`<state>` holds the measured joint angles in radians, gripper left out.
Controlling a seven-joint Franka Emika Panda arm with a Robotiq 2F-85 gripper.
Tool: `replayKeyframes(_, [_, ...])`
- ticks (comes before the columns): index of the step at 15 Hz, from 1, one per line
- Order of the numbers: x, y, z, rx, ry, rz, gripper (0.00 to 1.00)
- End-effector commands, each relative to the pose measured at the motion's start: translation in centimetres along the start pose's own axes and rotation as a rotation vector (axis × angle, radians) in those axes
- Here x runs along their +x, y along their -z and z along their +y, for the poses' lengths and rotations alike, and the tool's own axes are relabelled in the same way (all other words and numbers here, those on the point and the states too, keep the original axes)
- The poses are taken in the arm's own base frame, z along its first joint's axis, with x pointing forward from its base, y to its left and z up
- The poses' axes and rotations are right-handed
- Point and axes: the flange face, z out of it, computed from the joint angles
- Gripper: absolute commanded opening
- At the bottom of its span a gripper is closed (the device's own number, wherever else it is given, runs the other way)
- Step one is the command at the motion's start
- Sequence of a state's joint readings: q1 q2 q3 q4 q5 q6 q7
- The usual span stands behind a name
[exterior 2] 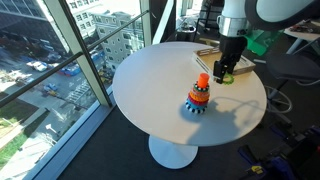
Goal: Put the green ring around the orange rod
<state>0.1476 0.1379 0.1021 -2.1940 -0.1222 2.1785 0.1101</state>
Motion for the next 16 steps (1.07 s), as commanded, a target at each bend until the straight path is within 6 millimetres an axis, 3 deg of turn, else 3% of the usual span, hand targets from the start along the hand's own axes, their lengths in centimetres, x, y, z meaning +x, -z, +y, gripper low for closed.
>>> replayKeyframes(1, [-0.1,2.5,-0.8,0.018,-0.025,0.019,0.48])
replayKeyframes(10, [2.5,3.8,-1.1,0.032,-0.047,0.06,0.48])
replayKeyframes(16, [4.9,2.8,-1.4,0.043,-0.05,0.055,0.48])
